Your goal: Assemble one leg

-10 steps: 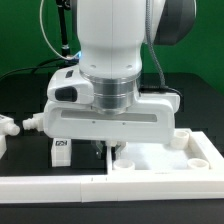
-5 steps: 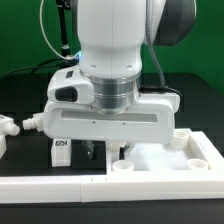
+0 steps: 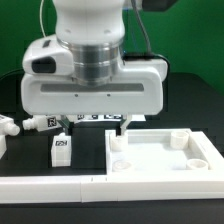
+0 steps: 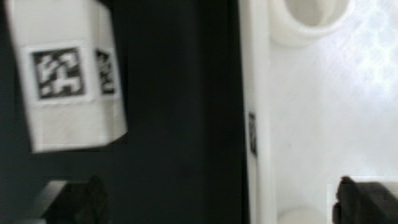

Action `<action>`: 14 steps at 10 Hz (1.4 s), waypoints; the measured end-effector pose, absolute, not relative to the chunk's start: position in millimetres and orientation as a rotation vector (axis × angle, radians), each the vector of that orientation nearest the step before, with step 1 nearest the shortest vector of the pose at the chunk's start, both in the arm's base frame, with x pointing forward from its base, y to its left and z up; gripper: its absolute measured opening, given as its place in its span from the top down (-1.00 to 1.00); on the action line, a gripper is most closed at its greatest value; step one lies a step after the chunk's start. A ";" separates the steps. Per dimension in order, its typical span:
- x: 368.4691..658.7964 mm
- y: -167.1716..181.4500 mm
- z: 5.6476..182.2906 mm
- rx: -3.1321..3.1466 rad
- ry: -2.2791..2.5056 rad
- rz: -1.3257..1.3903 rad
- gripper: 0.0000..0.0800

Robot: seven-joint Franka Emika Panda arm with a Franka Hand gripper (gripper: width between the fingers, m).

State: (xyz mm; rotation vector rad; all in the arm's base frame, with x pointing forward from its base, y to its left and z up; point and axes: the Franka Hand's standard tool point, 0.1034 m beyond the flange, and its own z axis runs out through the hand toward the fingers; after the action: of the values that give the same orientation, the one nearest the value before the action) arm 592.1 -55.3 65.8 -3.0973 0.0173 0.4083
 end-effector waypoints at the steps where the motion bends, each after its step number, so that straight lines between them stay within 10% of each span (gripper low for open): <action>1: 592.0 -66.9 63.2 -3.096 -0.023 0.409 -0.62; 14: 559.3 -86.8 36.4 -2.825 -0.092 1.296 -0.62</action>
Offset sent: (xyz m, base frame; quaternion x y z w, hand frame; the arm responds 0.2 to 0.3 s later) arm 0.0000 0.0000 0.0000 0.0000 -0.1296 0.0000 0.9916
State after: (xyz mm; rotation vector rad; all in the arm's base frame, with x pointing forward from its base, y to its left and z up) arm 559.3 -86.8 36.4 -2.8251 -0.0920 1.2962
